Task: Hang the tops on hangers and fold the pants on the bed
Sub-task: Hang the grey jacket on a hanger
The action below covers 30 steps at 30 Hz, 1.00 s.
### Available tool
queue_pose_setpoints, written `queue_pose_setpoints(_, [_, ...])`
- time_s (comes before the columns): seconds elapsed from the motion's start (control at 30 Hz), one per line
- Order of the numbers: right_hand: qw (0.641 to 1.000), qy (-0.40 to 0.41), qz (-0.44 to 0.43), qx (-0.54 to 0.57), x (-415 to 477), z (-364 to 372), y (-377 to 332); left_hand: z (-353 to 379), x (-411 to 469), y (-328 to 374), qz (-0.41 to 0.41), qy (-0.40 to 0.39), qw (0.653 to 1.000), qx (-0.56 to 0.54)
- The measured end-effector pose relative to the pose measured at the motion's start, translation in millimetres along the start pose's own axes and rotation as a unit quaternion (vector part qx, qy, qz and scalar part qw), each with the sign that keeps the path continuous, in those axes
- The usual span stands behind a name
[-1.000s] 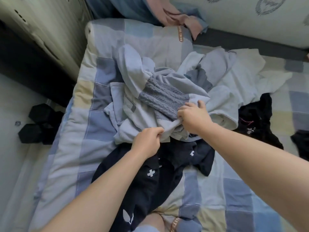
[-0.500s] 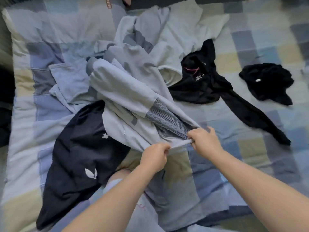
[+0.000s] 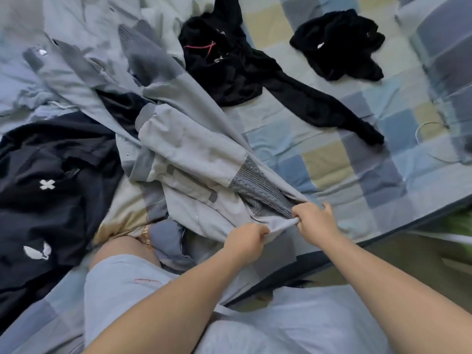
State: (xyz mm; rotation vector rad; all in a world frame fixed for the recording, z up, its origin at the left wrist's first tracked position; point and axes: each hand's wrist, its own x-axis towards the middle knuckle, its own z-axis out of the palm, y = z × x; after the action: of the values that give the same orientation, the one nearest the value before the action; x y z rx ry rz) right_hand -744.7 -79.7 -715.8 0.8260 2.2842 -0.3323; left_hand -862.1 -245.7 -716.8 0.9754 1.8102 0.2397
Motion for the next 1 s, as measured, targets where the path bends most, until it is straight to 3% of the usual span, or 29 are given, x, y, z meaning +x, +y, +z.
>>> queue_pose_setpoints(0.1, [1.0,-0.02,0.01,0.007,-8,3,8,2,0,8,-0.007,-0.02,1.0,0.008])
queue_pose_setpoints(0.2, [0.995,-0.099,0.005,0.019,-4,-12,-6,-7,-1,-4,-0.025,-0.039,0.999,0.002])
queue_pose_setpoints(0.27, [0.984,-0.167,-0.003,0.061,8,-29,-22,-23,-1,-26,-0.04,-0.049,0.998,-0.017])
queue_pose_setpoints(0.33, [0.976,-0.179,-0.009,0.123,25,-47,-45,-48,0,-53,-0.049,-0.034,0.998,-0.028])
queue_pose_setpoints(0.57, [0.97,-0.032,-0.028,0.239,116,-119,-171,-184,13,-172,-0.102,0.198,0.975,0.021])
queue_pose_setpoints(0.8, [0.978,0.088,-0.088,0.168,229,-162,-293,-330,67,-270,-0.121,0.342,0.924,0.119])
queue_pose_setpoints(0.9, [0.972,0.169,-0.111,0.12,277,-187,-333,-381,100,-299,-0.14,0.345,0.917,0.145])
queue_pose_setpoints(1.0, [0.974,0.196,-0.1,0.059,320,-200,-365,-404,129,-331,-0.191,0.288,0.93,0.126])
